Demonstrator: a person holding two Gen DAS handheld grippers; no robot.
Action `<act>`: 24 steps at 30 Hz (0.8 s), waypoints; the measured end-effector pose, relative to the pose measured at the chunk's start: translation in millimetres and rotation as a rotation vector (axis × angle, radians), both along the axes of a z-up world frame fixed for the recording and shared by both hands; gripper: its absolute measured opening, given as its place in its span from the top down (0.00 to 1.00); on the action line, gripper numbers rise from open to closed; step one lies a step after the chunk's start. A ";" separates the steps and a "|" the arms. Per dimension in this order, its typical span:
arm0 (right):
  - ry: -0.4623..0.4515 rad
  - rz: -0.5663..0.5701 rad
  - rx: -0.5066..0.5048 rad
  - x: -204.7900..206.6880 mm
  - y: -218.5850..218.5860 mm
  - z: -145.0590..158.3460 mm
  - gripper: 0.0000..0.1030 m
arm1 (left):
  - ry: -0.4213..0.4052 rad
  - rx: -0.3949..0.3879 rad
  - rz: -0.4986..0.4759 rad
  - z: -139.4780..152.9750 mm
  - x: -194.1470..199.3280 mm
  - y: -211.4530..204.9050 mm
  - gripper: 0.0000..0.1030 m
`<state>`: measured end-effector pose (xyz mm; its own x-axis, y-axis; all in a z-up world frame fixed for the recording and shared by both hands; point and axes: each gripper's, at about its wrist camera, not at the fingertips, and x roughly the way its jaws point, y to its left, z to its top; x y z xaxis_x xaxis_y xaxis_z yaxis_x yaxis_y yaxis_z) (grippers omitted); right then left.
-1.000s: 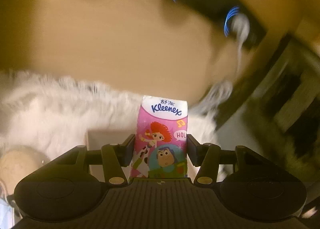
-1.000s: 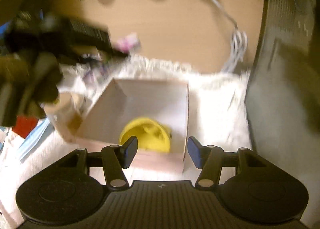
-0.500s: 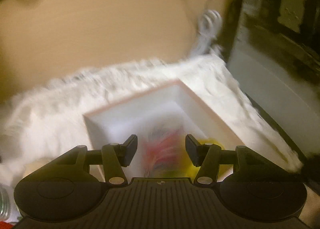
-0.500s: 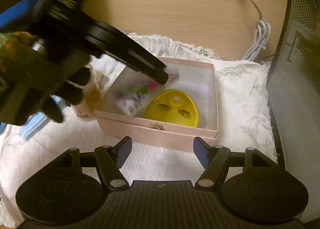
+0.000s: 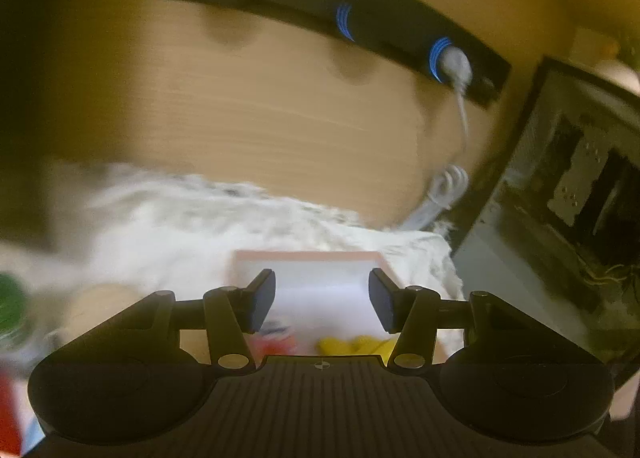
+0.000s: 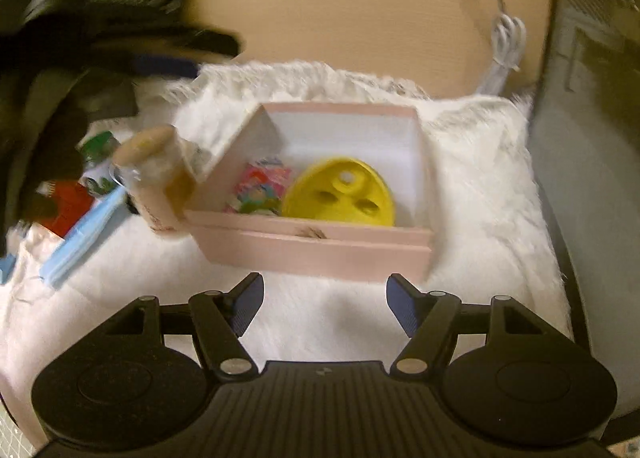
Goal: Organize soft objects
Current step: 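Open the left tool to drop the Kleenex pack into the box, then grasp the blue wet-wipes pack with the left tool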
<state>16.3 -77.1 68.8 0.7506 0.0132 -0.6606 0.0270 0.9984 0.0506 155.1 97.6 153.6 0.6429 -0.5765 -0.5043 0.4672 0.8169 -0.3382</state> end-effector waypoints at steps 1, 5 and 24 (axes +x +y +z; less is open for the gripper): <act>-0.011 0.022 -0.004 0.8 6.3 2.8 0.33 | -0.005 0.003 0.019 -0.6 -5.1 13.2 0.45; -0.027 0.130 -0.028 5.3 34.5 11.5 0.33 | -0.025 0.069 0.158 -2.6 -28.0 85.1 0.45; 0.148 0.405 0.021 56.1 173.3 -38.5 0.33 | 0.209 0.022 0.780 -59.7 -132.3 354.6 0.45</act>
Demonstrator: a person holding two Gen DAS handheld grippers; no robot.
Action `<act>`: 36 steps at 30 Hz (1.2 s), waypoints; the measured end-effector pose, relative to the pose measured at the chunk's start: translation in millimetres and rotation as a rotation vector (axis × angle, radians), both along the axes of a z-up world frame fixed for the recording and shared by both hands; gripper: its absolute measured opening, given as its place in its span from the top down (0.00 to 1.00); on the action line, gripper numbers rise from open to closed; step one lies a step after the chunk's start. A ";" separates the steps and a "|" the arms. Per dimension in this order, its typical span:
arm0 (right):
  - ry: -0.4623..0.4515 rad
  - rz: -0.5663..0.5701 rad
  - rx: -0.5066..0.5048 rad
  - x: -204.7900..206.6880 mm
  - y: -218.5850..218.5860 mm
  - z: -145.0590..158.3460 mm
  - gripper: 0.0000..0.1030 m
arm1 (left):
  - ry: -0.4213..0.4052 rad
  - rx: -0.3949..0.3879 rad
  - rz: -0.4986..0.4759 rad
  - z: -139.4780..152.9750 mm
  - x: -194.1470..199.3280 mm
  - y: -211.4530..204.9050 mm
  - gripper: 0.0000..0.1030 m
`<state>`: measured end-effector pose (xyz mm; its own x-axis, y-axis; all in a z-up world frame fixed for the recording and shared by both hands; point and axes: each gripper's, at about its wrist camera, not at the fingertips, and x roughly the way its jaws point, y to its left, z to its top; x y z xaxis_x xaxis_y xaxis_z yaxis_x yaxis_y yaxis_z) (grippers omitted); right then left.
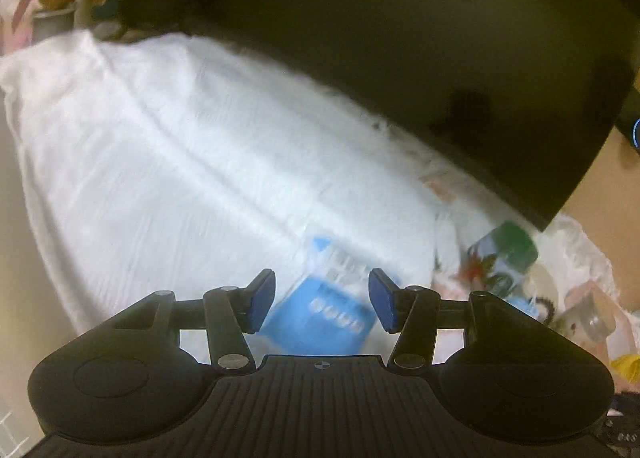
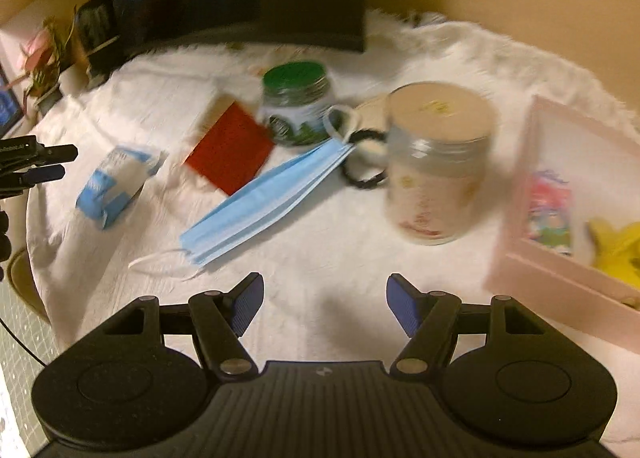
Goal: Organize soft objects
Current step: 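Grasp the blue wet-wipes pack with the left tool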
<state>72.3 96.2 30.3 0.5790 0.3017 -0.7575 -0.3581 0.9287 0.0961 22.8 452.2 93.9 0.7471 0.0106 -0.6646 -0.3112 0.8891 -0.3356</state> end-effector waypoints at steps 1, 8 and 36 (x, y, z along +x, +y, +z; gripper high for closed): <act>0.008 0.007 -0.002 1.4 3.9 -2.7 0.33 | 0.015 -0.003 -0.015 -4.1 -0.3 0.9 0.45; 0.016 0.025 -0.011 2.8 9.4 -5.7 0.33 | 0.011 0.060 -0.103 -8.6 13.4 -9.0 0.45; -0.273 -0.006 0.083 129.6 151.0 66.7 0.60 | 0.046 0.007 -0.253 -4.4 51.7 -4.2 0.46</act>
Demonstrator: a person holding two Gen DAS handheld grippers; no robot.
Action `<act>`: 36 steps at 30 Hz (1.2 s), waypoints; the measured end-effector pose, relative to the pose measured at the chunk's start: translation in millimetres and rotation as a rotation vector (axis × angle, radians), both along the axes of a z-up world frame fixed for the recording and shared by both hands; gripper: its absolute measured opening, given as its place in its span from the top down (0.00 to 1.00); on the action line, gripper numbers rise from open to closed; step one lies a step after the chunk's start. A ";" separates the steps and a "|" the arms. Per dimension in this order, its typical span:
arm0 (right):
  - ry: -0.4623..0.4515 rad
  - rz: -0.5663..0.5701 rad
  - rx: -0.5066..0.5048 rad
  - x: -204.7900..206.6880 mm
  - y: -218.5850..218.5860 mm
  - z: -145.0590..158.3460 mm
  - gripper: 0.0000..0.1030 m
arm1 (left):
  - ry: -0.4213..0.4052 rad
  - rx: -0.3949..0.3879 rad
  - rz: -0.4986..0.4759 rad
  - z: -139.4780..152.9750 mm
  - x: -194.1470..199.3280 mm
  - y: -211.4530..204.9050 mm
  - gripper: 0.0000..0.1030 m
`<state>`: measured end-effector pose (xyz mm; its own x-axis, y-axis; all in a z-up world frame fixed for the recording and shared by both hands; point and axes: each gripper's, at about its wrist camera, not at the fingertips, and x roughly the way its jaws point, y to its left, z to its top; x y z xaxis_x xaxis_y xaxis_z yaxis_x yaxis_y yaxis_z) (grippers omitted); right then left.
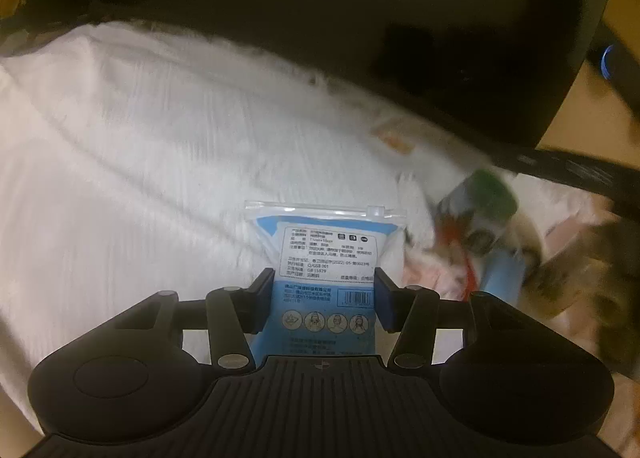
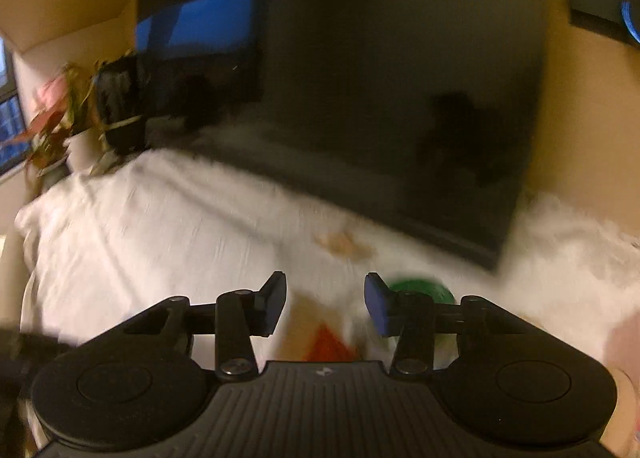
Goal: Organize soft objects
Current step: 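Grasp the blue wet-wipes pack with the left tool, then carry the wet-wipes pack over the pink box and release it inside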
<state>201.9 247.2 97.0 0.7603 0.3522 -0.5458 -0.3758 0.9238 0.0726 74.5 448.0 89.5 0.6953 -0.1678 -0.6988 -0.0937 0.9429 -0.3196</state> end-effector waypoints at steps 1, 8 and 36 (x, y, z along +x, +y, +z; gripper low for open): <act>0.023 -0.025 0.013 14.3 9.1 -1.8 0.62 | -0.013 -0.007 0.001 3.5 0.2 3.8 0.46; 0.181 -0.211 -0.004 97.8 59.8 -30.7 0.62 | -0.097 0.003 0.029 28.8 14.9 32.6 0.46; 0.084 0.007 0.241 9.0 -109.0 118.3 1.00 | -0.303 -0.009 0.078 125.6 90.1 -22.0 0.46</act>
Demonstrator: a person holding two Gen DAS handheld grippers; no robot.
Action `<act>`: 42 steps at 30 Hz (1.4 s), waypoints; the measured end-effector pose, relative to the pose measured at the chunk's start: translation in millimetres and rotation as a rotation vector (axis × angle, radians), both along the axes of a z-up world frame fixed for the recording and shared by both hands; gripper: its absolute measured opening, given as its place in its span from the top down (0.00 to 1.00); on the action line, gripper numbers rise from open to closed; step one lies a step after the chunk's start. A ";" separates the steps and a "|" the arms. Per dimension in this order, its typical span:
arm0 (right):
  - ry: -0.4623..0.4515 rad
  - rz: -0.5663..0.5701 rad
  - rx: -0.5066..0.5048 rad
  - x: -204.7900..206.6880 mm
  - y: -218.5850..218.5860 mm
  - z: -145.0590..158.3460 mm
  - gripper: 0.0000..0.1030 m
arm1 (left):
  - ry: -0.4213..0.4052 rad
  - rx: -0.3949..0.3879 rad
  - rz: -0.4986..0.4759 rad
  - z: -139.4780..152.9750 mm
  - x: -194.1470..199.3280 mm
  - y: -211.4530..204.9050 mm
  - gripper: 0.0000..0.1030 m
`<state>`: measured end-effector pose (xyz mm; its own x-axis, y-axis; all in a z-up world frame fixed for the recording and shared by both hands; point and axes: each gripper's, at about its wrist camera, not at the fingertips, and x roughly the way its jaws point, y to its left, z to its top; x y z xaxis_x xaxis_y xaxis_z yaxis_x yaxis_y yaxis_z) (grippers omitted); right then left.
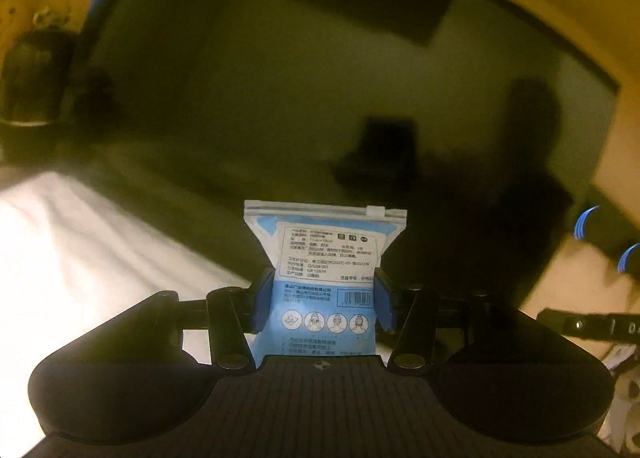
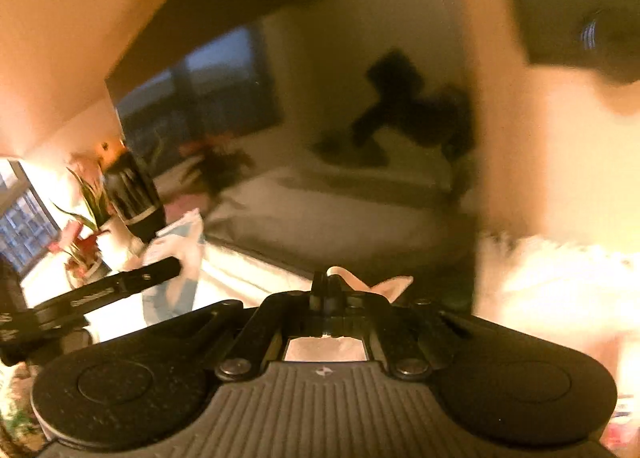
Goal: Organize soft objects
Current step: 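Carry the wet-wipes pack over the pink box and release it inside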
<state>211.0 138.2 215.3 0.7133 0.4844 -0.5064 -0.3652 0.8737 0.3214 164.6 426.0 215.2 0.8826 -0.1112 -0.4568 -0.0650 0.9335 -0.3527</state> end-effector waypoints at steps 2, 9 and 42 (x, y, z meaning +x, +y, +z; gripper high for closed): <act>0.003 -0.010 0.036 -8.0 -28.1 9.7 1.00 | 0.009 -0.021 -0.036 5.3 3.1 -23.1 0.46; -0.101 -0.151 -0.004 -38.7 -104.2 35.5 1.00 | -0.015 0.027 -0.224 25.4 20.3 -120.5 0.46; 0.020 -0.457 -0.067 -70.3 -293.8 -18.8 0.72 | 0.151 -0.026 -0.609 -65.4 27.9 -379.1 0.46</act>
<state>140.6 -155.6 196.5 0.8361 0.0879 -0.5415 0.0682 0.9628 0.2616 192.5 46.8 149.8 0.5834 -0.5866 -0.5617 0.4246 0.8099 -0.4047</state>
